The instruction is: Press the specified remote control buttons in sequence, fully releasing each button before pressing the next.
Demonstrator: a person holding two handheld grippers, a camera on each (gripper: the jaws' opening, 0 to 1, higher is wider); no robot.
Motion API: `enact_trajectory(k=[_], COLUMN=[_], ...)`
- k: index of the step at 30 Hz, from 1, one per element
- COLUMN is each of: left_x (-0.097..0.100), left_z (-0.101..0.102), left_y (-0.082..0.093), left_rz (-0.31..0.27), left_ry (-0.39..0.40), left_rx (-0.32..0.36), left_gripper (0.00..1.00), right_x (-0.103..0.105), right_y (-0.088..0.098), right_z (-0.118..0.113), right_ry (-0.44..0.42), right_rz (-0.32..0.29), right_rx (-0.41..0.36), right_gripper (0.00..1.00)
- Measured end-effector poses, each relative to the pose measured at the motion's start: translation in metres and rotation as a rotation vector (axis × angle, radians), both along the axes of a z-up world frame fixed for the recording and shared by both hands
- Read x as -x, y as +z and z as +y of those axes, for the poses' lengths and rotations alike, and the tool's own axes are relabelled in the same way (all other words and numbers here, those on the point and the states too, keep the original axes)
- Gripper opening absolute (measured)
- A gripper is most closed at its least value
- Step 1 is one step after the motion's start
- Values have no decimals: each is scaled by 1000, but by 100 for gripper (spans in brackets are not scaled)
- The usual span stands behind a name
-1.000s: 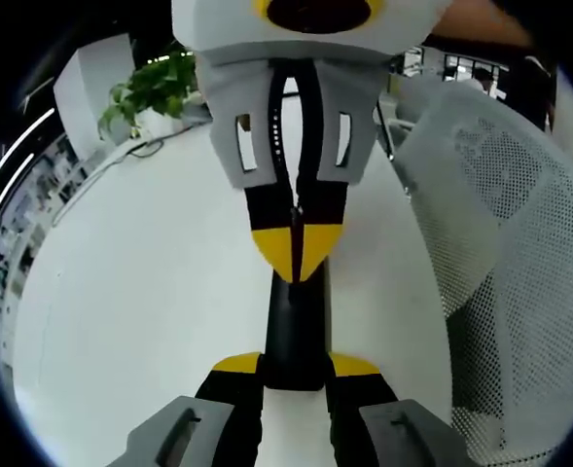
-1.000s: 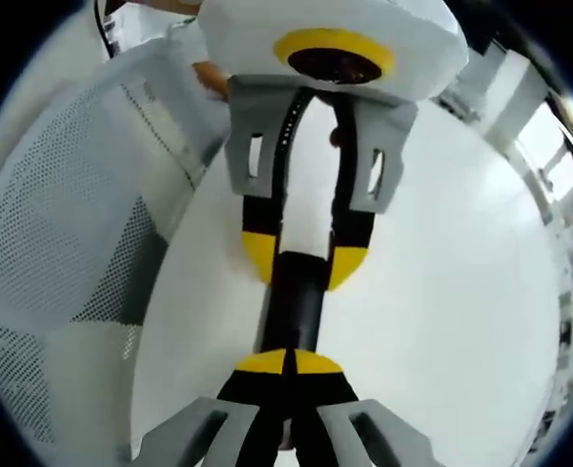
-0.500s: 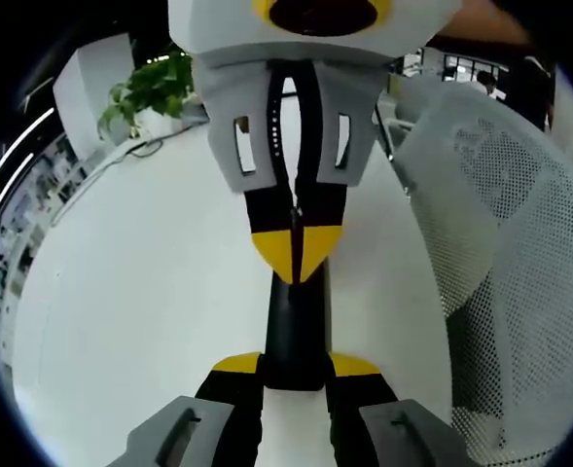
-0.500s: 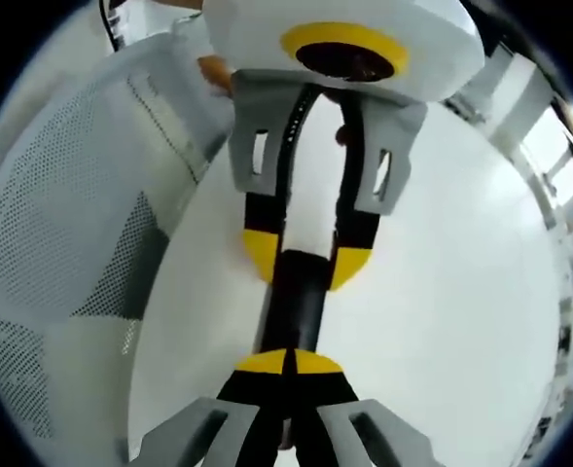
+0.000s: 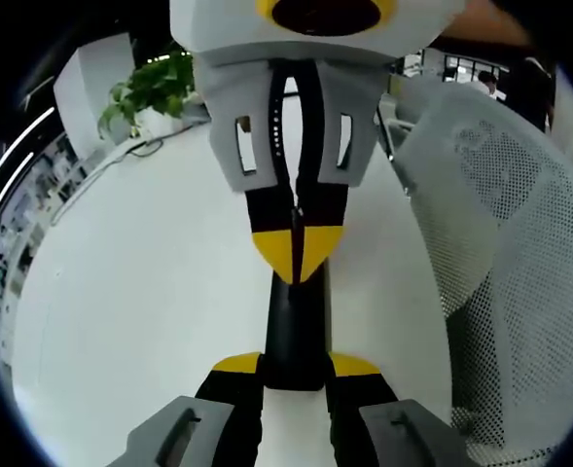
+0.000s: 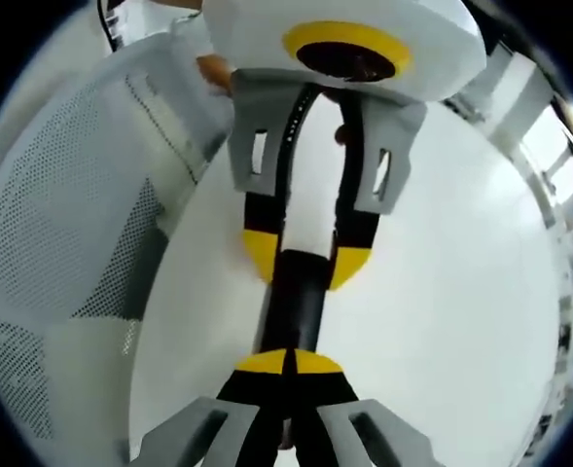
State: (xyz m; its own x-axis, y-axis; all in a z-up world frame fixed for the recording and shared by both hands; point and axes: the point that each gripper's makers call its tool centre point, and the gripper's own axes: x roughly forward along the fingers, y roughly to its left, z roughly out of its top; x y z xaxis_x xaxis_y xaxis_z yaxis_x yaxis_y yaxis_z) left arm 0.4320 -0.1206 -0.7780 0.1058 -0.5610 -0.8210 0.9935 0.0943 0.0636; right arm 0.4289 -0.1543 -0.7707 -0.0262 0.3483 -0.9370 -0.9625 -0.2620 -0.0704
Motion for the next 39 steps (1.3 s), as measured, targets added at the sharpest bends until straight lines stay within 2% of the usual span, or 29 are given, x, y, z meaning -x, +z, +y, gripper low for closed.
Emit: enact_trajectory(k=[14, 39], left_x=[0, 0], left_z=[0, 1], left_y=[0, 0], left_rz=[-1, -2], left_ry=[1, 3], left_rx=[-2, -2], left_gripper=[24, 24], right_x=[-3, 3], right_y=[8, 4], right_z=[1, 15], right_ry=[-36, 0], right_rz=[1, 9], right_rx=[-43, -52], right_gripper=[0, 0])
